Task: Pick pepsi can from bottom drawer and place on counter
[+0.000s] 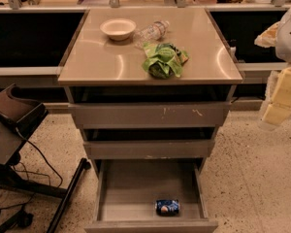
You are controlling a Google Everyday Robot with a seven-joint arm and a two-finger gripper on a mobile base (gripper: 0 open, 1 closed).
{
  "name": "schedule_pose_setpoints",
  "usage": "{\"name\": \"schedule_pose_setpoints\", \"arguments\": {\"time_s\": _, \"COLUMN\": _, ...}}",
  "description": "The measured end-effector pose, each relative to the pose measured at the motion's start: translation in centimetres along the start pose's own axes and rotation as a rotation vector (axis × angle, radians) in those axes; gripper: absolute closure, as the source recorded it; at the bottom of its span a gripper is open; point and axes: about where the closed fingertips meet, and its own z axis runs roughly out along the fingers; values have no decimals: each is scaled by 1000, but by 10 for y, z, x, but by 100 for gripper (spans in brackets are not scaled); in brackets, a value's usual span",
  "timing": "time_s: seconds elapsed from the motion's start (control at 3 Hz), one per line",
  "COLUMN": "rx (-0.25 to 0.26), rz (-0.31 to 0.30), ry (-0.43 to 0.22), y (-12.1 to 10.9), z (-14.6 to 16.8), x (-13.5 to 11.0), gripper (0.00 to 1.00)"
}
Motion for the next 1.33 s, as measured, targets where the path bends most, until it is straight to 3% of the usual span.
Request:
{"name": "schedule_pose_setpoints", "arguments": {"time_s": 0.33, "rx": 2, "rz": -4, "ry": -4, "y": 2, "z": 4, "x": -1, "gripper": 0}}
{"name": "schedule_pose_setpoints", "arguments": {"time_s": 0.67, "rx": -45, "rz": -37, "ry": -86, "y": 25, "z": 44, "x": -8, "gripper": 0}}
{"name": "schedule_pose_setpoints", "arguments": {"time_s": 1.0, "rx": -123, "rz": -33, "ry": -190, "y": 60, "z": 124, "x": -9, "gripper": 0}}
{"name": "schedule_pose_setpoints", "arguments": {"time_s": 1.33, "rx": -219, "rz": -15, "ry": -216, "y": 101, "z": 228, "x": 10, "gripper": 0}}
